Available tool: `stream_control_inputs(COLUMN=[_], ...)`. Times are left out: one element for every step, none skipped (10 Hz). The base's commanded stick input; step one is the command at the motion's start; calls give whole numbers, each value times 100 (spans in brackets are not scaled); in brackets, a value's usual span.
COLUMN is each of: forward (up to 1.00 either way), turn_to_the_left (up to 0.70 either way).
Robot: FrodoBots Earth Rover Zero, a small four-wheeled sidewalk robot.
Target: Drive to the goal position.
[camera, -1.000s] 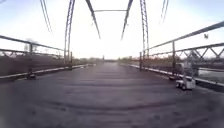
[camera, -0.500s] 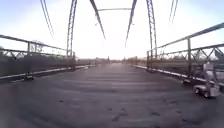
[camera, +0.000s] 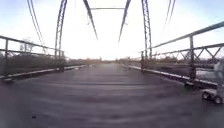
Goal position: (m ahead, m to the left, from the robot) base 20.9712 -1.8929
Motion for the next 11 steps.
stream_control_inputs(forward=[100, 100, 100, 100, 58, 12, 10, 9, 8, 8, 8], turn_to_the_left=[-24, -7, -26, -27, -14, 1, 1, 1, 1, 1, 1])
